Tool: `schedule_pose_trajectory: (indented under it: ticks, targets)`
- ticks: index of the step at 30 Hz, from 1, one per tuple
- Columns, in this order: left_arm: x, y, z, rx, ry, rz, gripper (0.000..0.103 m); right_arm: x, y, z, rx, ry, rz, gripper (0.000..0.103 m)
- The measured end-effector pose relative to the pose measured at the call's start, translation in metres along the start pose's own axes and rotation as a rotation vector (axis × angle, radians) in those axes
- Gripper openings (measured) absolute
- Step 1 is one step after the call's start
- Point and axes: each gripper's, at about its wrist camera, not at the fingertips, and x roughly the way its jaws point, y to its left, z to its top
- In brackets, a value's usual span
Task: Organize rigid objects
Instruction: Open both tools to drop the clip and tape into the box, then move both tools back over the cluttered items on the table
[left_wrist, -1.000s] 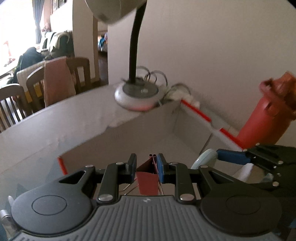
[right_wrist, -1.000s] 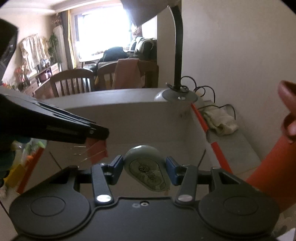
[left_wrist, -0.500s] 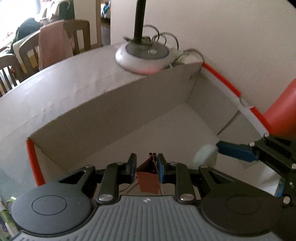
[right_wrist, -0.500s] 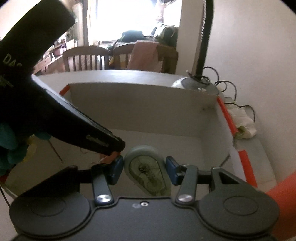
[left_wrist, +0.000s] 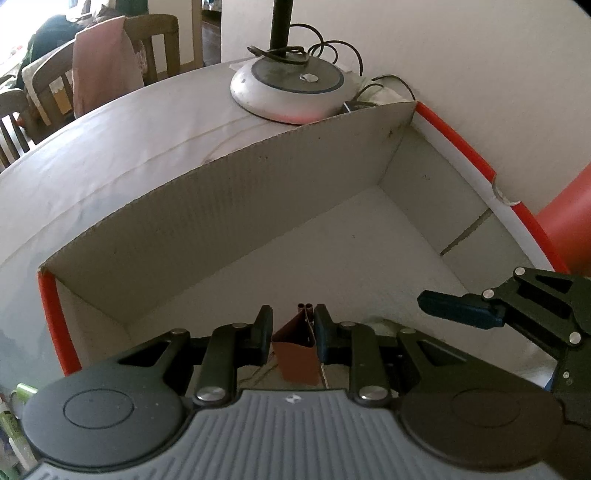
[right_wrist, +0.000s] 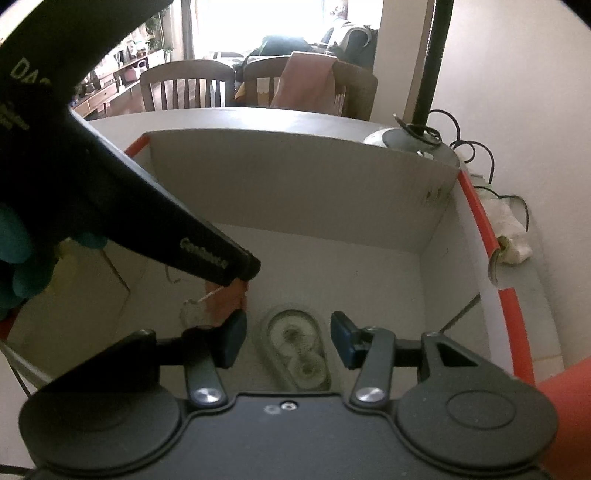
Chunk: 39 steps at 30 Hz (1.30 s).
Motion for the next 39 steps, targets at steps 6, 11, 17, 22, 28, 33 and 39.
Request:
schedule_pose_trajectory:
  ticks: [6, 11, 17, 22, 28, 33, 39]
  targets:
    - [-0.001, -0.004, -0.003, 0.034, -0.004, 0.031, 0.024, -0.006, -0.002, -0.002, 0.021, -0.01, 0.006, 0.059]
    - [-0.007, -0.001, -0.011, 0.027, -0.013, 0.029, 0.024, -0.012, -0.005, -0.003, 0.049, -0.024, 0.01, 0.063]
    - [-0.028, -0.001, -0.019, 0.023, -0.068, 0.024, 0.024, -0.022, -0.011, -0.002, 0.091, -0.046, 0.028, 0.065]
    - [-0.056, -0.003, -0.031, 0.032, -0.13, 0.026, 0.024, -0.034, -0.011, -0.001, 0.131, -0.076, 0.036, 0.07]
    - [-0.092, 0.003, -0.048, 0.013, -0.194, 0.026, 0.024, -0.054, -0.001, 0.001, 0.167, -0.117, 0.045, 0.073]
    - [-0.118, 0.011, -0.064, 0.002, -0.237, 0.031, 0.024, -0.07, 0.016, 0.002, 0.187, -0.147, 0.044, 0.076]
    - [-0.149, 0.024, -0.088, -0.01, -0.288, 0.033, 0.04, -0.089, 0.042, 0.003, 0.207, -0.187, 0.057, 0.08]
